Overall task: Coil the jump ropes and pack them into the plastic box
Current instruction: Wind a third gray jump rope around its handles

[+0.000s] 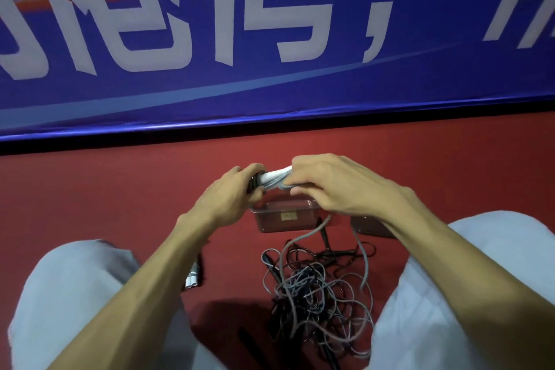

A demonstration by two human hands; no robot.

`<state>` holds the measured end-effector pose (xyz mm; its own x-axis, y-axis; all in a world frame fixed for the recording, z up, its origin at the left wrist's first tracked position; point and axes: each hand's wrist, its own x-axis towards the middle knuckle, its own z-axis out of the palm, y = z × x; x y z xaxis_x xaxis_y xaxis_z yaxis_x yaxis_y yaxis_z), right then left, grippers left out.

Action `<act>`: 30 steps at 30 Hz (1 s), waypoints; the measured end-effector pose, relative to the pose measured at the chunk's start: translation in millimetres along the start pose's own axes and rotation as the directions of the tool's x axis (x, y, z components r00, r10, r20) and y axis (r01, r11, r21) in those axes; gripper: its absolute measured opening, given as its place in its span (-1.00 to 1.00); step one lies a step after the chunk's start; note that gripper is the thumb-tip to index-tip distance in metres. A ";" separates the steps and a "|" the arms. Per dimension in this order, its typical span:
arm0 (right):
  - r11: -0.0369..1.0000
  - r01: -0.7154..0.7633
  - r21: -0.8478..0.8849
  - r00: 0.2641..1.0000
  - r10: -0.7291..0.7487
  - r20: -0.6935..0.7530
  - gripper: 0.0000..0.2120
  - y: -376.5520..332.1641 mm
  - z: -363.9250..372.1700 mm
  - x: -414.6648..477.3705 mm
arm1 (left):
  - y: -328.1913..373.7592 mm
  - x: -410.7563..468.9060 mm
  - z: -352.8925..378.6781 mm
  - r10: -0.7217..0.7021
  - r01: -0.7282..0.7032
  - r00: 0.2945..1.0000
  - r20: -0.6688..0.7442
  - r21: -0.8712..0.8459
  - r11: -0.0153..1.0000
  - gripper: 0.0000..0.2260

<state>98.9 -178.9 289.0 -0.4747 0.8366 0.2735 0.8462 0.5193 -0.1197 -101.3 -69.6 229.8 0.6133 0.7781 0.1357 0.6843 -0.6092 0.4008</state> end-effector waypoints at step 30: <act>0.643 -0.474 0.601 0.703 0.687 -0.181 -0.88 47.6 28.7 9.6 | 51.3 -26.3 -10.2 0.034 -0.056 0.998 -0.059 -0.425 0.903 -0.65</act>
<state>127.6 -141.1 258.6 0.2915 0.9138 0.2829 0.6240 0.0426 -0.7803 -86.3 -119.8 256.1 0.6115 0.7649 0.2025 0.4161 -0.5286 0.7399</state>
